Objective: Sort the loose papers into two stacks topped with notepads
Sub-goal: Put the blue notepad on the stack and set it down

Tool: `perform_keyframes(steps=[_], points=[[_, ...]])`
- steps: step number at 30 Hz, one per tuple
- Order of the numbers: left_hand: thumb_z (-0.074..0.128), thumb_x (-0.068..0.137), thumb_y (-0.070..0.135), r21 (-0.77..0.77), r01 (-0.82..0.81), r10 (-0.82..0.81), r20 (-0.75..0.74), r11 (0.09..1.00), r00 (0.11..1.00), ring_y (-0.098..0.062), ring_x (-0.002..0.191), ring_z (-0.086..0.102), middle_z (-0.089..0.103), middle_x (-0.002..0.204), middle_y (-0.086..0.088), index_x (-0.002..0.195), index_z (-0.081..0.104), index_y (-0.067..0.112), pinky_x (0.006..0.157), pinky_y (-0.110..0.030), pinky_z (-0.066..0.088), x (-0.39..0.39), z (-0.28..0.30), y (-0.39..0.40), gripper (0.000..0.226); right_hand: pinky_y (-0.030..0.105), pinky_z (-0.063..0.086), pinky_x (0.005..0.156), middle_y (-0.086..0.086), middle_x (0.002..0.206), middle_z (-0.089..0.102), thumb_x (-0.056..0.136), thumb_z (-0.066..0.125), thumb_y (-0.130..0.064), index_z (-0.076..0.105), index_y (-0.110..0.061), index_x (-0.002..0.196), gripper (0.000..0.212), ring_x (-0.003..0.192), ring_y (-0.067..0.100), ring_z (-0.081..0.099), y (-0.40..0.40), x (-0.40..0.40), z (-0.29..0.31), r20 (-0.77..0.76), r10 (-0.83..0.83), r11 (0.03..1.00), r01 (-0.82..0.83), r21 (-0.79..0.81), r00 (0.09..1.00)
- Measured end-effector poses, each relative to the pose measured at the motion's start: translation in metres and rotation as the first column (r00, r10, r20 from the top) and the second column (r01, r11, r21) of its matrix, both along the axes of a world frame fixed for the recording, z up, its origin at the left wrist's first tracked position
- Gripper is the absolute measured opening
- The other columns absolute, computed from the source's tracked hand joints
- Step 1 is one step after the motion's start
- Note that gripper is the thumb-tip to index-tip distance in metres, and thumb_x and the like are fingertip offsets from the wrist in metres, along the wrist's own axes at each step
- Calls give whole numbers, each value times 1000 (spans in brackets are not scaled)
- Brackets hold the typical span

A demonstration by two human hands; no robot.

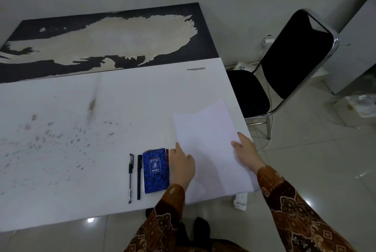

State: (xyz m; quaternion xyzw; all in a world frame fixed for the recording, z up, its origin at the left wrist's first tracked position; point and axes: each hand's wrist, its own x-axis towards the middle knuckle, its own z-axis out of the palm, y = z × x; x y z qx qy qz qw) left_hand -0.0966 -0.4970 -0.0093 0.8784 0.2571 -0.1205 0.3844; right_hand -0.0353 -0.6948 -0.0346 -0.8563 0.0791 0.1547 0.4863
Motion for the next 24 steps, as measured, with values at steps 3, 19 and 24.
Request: perform_keyframes(steps=[3, 19, 24], points=[[48, 96, 24, 34, 67, -68, 8, 997, 998, -26, 124, 36, 35, 139, -16, 148, 23, 6, 103, -33, 35, -4, 2, 10, 61, 39, 49, 96, 1, 117, 64, 98, 44, -15, 57, -18, 120, 26, 106, 19, 61, -5, -9, -1, -58, -91, 978, 100, 180, 994], [63, 73, 63, 452, 108, -63, -113, 885, 992, -30, 122, 41, 39, 134, -12, 149, 11, 13, 100, -39, 34, -68, -1, 74, 105, 34, 50, 93, 1, 118, 65, 99, 45, -10, 57, -16, 122, 27, 107, 19, 63, -7, -97, 6, -80, -208, 895, 223, 387, 975], [56, 77, 61, 535, 170, -106, -148, 827, 983, -28, 120, 41, 40, 135, -12, 150, 7, 13, 98, -39, 34, -74, -2, 71, 101, 31, 49, 92, -3, 115, 66, 99, 44, -11, 57, -20, 121, 27, 105, 14, 63, -6, -122, 13, -88, -216, 895, 233, 380, 972]])
